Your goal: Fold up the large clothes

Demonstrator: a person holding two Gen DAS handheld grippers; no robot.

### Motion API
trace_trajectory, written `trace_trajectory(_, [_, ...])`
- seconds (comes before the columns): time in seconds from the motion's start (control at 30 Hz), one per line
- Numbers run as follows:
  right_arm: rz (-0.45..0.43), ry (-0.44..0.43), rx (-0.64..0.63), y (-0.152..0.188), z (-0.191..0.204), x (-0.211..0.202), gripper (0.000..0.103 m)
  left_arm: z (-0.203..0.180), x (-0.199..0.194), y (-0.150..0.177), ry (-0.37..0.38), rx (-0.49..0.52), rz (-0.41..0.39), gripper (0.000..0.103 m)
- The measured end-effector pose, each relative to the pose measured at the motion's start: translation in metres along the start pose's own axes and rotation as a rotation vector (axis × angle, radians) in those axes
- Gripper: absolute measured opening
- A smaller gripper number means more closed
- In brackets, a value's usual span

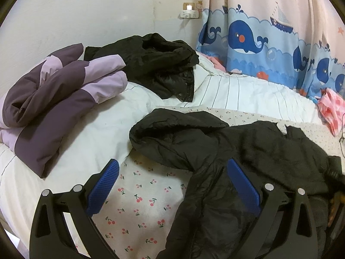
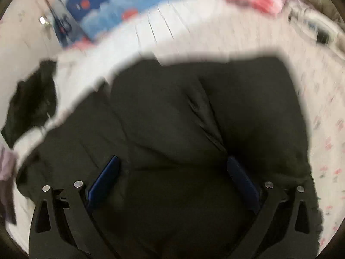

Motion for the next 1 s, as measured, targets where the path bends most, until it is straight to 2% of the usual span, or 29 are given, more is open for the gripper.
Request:
trace_trajectory(0.07, [0.002,-0.013,-0.004,-0.003,0.003,-0.007,0.097,-0.002,0.003,0.002,-0.012,0.015,0.002,0.096])
trace_trajectory(0.13, [-0.078,-0.04,0.004,-0.013,0.006,-0.025,0.097,-0.001,0.006,0.002,-0.021,0.018,0.006,0.096])
trace_trajectory(0.17, [-0.106,-0.012,0.0,-0.014,0.004,-0.03,0.097,-0.001,0.008,0.002,-0.024,0.017,0.008,0.096])
trace_trajectory(0.2, [-0.114,0.02,0.001,-0.014,-0.004,-0.034,0.097,0.0,0.01,0.003,-0.025,0.013,0.014,0.096])
trace_trajectory(0.23, [-0.085,0.036,0.019,-0.007,-0.019,-0.029,0.097,0.001,0.011,0.003,-0.023,0.007,0.02,0.096])
trace_trajectory(0.3, [-0.053,0.025,0.032,0.006,-0.034,-0.024,0.096,0.003,0.015,0.003,-0.019,-0.002,0.031,0.096])
trace_trajectory(0.37, [-0.118,0.015,0.044,0.006,-0.033,-0.042,0.096,0.006,0.016,0.002,-0.03,0.0,0.029,0.096])
trace_trajectory(0.47, [-0.177,-0.046,0.043,0.002,-0.008,-0.06,0.096,0.013,0.016,-0.001,-0.037,-0.015,0.021,0.096])
trace_trajectory(0.53, [-0.196,-0.084,-0.041,-0.002,0.027,-0.065,0.096,0.015,0.016,-0.002,-0.038,-0.017,0.014,0.096])
trace_trajectory(0.6, [-0.138,-0.094,-0.123,0.005,0.052,-0.049,0.096,0.014,0.014,-0.004,-0.041,0.011,-0.002,0.096])
trace_trajectory(0.63, [-0.052,-0.095,-0.15,0.019,0.061,-0.032,0.096,0.013,0.013,-0.005,-0.047,0.03,-0.013,0.096])
trace_trajectory(0.67, [-0.024,-0.087,-0.157,0.026,0.062,-0.022,0.096,0.01,0.014,-0.008,-0.044,0.057,-0.022,0.096])
trace_trajectory(0.7, [-0.02,-0.062,-0.162,0.033,0.059,-0.015,0.096,0.005,0.015,-0.011,-0.04,0.081,-0.025,0.096])
trace_trajectory(0.77, [-0.017,-0.064,-0.149,0.033,0.058,-0.012,0.096,-0.01,0.022,-0.029,-0.047,0.167,-0.038,0.096])
trace_trajectory(0.87, [-0.038,-0.145,-0.056,0.024,0.057,-0.018,0.096,-0.047,0.04,-0.062,-0.04,0.325,-0.071,0.096])
trace_trajectory(0.93, [-0.037,-0.166,-0.024,0.023,0.055,-0.017,0.096,-0.08,0.061,-0.072,-0.007,0.449,-0.044,0.096])
trace_trajectory(1.0, [-0.03,-0.172,-0.017,0.021,0.053,-0.017,0.096,-0.109,0.088,-0.075,0.012,0.531,0.008,0.096])
Point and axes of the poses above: each gripper's, at about its wrist camera, not at the fingertips, and x roughly the way its jaws point, z to its left, y to its underside, the point moved 10 cm from there along x, roughly the way its jaws point, and after that the axes turned 11 degrees about -y, right-handed, at the moved point
